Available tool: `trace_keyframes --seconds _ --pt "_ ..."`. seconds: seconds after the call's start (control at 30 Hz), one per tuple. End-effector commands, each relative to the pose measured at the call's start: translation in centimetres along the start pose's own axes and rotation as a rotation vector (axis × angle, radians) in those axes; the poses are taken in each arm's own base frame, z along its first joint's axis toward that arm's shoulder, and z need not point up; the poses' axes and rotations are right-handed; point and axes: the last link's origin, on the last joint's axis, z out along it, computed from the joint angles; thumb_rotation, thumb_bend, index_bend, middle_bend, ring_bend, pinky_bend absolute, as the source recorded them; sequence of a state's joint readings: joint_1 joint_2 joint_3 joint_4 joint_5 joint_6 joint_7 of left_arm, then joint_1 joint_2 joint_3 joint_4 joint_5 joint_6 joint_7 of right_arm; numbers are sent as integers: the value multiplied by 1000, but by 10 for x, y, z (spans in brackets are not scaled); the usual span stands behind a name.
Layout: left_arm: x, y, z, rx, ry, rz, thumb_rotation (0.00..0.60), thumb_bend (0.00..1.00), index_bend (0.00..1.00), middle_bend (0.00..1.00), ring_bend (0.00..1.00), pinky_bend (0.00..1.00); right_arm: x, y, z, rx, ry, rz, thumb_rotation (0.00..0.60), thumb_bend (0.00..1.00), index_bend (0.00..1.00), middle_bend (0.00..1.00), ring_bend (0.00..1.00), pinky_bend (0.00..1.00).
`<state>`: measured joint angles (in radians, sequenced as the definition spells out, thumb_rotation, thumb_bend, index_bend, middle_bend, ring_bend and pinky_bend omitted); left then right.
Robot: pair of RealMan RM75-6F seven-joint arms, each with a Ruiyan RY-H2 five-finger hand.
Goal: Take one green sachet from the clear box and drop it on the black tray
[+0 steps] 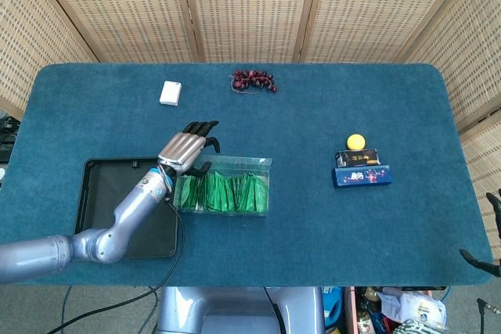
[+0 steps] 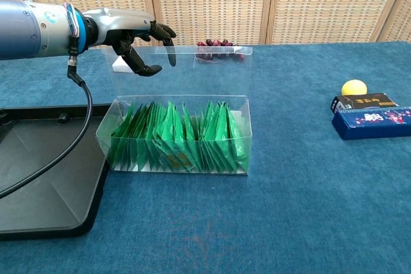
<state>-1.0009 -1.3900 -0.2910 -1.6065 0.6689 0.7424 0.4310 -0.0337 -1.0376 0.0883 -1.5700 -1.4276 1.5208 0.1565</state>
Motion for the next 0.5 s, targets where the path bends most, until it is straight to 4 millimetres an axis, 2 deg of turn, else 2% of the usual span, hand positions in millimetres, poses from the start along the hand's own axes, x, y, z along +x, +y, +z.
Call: trace_keyframes --seconds 0.03,0.27,0.5 --pt "4 -3 3 13 -10 -5 600 507 383 0 0 0 0 0 0 -1 3 -1 600 0 0 0 0 0" --pt "6 -10 5 45 -28 -7 600 509 439 0 0 0 1 1 0 -5 5 -2 600 0 0 0 0 0" --pt "5 -11 4 54 -55 -14 600 516 449 0 0 0 0 0 0 -1 4 -4 600 0 0 0 0 0"
